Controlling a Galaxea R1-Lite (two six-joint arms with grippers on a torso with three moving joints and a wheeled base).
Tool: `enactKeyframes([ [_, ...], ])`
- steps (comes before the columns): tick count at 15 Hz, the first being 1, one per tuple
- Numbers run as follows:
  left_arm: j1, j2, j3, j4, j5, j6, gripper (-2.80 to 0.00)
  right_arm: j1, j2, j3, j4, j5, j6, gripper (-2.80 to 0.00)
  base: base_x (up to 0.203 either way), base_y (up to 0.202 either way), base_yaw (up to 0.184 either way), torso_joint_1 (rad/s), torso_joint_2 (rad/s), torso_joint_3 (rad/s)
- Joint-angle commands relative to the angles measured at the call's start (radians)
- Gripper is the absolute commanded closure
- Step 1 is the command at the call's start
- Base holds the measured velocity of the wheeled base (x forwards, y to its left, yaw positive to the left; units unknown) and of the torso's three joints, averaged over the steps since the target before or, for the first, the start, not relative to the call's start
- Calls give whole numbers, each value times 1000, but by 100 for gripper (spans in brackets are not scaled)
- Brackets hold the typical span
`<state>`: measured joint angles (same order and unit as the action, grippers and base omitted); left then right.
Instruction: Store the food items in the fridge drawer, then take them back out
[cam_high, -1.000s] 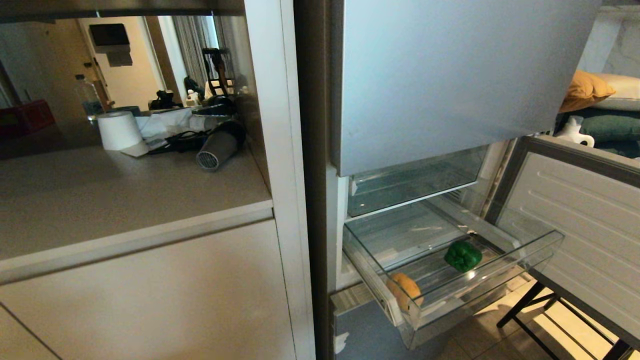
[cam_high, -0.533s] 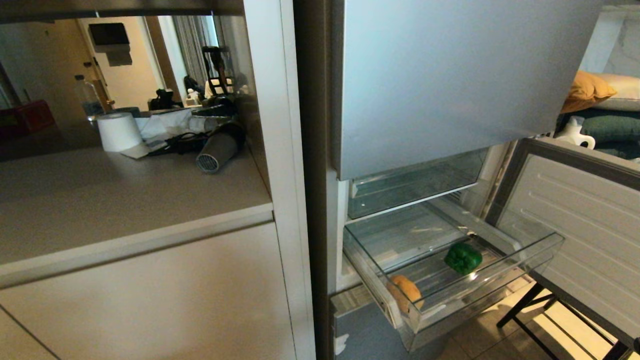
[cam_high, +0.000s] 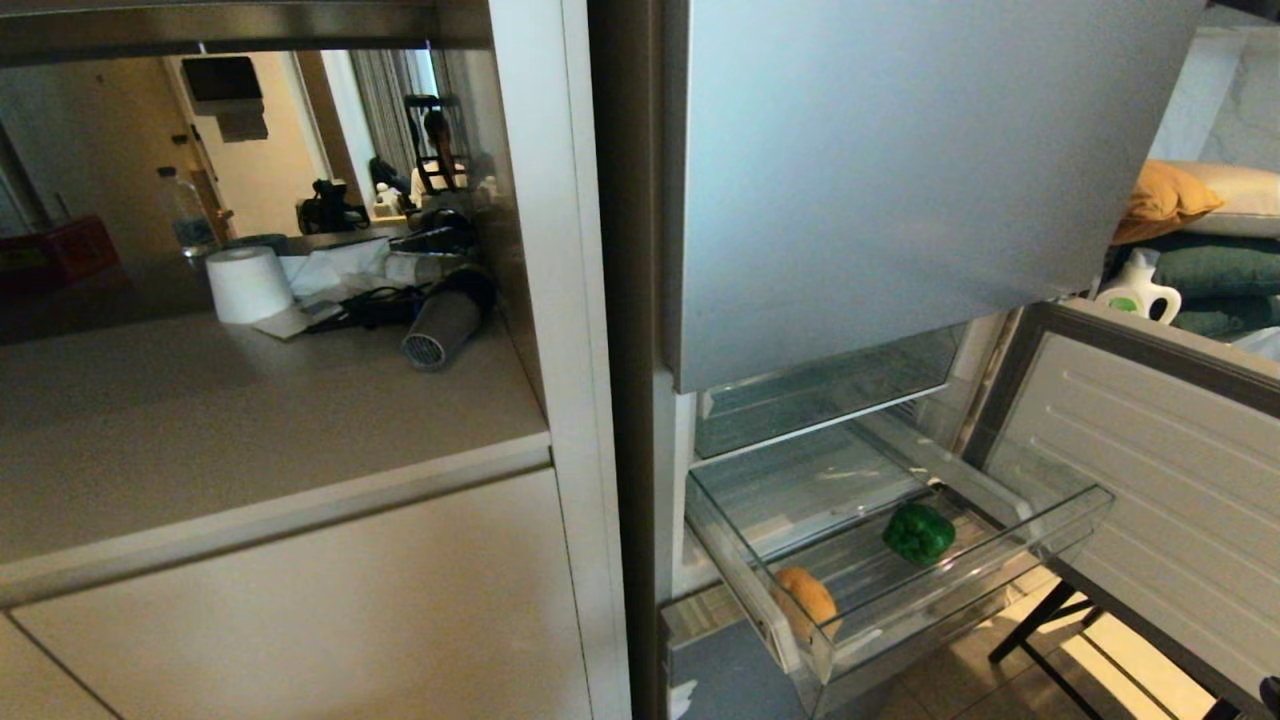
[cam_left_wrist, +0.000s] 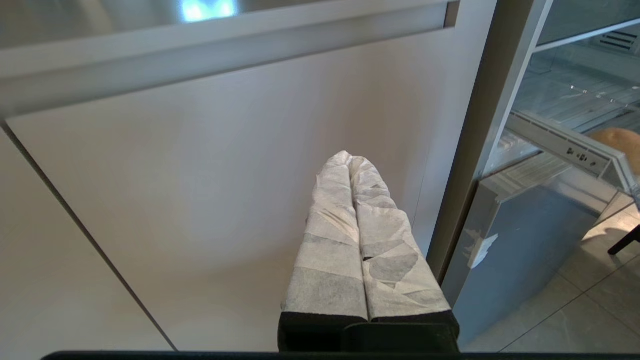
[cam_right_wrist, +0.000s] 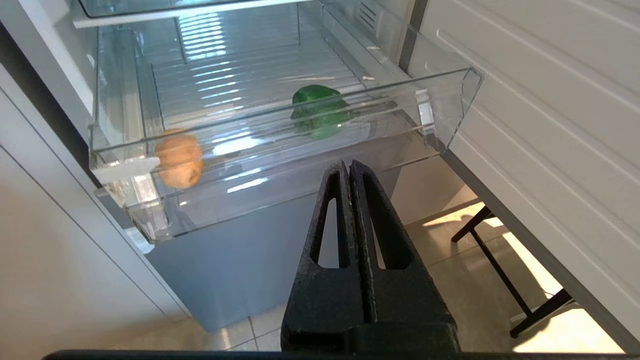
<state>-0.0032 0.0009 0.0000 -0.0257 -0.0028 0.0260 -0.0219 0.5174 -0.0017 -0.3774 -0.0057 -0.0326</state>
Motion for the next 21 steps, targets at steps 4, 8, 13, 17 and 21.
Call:
enactKeyframes([
  [4, 0, -1, 11, 0, 0, 0, 0, -1, 3, 0, 26, -2, 6, 0, 0, 0, 0, 107, -231, -127],
  [8, 0, 1, 11, 0, 0, 0, 0, 0, 4, 0, 29, -2, 5, 0, 0, 0, 0, 82, -180, -99],
  [13, 0, 1, 11, 0, 0, 0, 0, 0, 30, 0, 35, -2, 8, 0, 0, 0, 0, 76, -156, -82],
  [17, 0, 1, 11, 0, 0, 0, 0, 0, 78, 0, 32, -2, -1, 0, 0, 0, 0, 17, -31, -20],
  [21, 0, 1, 11, 0, 0, 0, 0, 0, 196, -1, -5, -1, -3, 0, 0, 0, 0, 0, 0, 0],
])
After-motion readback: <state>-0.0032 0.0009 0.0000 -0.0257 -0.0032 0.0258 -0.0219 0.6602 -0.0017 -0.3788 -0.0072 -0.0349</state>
